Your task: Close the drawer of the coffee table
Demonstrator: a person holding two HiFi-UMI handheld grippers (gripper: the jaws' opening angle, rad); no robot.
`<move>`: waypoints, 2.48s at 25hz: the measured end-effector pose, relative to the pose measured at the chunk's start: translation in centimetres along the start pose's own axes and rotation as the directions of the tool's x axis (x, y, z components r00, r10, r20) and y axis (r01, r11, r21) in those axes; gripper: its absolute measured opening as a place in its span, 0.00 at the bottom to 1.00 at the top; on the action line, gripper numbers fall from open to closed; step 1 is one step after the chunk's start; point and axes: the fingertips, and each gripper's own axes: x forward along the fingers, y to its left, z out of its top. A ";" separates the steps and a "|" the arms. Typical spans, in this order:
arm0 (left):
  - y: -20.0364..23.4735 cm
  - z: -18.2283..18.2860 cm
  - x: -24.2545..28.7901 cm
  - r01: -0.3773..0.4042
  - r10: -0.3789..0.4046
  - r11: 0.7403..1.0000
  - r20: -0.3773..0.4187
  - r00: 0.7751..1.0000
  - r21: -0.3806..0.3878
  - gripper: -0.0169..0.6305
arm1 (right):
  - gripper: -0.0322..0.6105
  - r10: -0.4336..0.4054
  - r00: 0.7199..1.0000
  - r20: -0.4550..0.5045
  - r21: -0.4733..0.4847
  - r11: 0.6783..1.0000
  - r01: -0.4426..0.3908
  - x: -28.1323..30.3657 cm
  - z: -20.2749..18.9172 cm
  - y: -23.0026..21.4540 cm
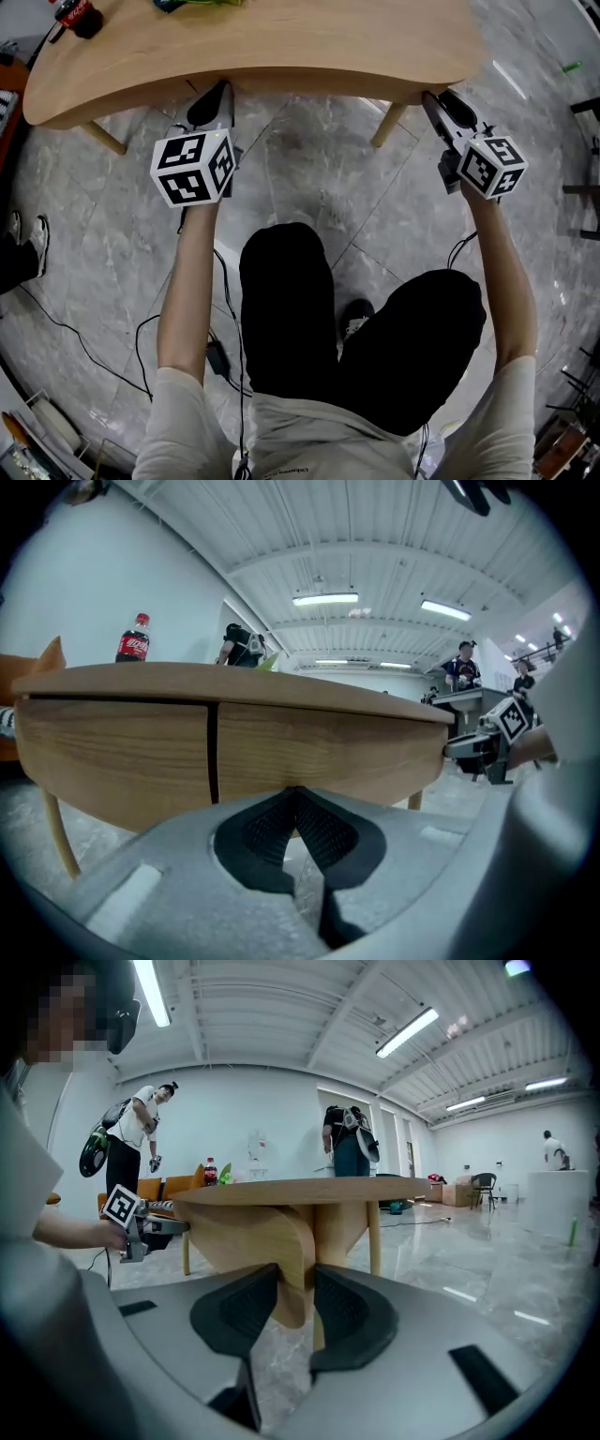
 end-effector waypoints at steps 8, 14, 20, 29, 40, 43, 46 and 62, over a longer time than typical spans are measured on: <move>0.3 0.0 0.4 -0.029 0.029 1.000 -0.019 0.999 0.003 0.04 | 0.26 -0.003 0.999 0.032 -0.001 1.000 0.003 0.4 -0.1 -0.2; 0.2 0.1 0.4 -0.030 0.030 0.999 0.006 1.000 -0.040 0.04 | 0.26 -0.029 0.996 0.084 0.031 0.999 0.026 0.2 0.0 -0.5; -2.7 0.4 -2.2 0.032 -0.032 0.999 -0.099 0.995 -0.007 0.04 | 0.17 -0.031 0.997 0.065 0.195 0.981 0.018 -1.4 -0.8 -0.5; -6.8 7.4 -13.2 0.102 -0.108 0.994 -0.197 0.974 -0.042 0.04 | 0.15 0.071 0.991 -0.118 0.259 0.965 -0.039 -6.5 1.8 8.6; -12.5 18.7 -22.0 0.155 -0.186 0.977 -0.227 0.956 -0.145 0.04 | 0.13 0.088 0.975 -0.204 0.296 0.955 -0.024 -14.8 14.0 19.5; -14.6 22.0 -25.1 0.166 -0.203 0.972 -0.243 0.949 -0.164 0.04 | 0.13 0.079 0.972 -0.221 0.321 0.947 -0.003 -17.5 17.7 21.3; -15.6 24.6 -27.5 0.182 -0.225 0.967 -0.261 0.939 -0.179 0.04 | 0.12 0.038 0.974 -0.225 0.319 0.947 0.037 -19.4 21.4 22.3; -15.8 33.4 -39.4 0.145 -0.211 0.963 -0.302 0.930 -0.227 0.04 | 0.10 -0.068 0.958 -0.278 0.265 0.953 0.144 -26.0 31.2 32.9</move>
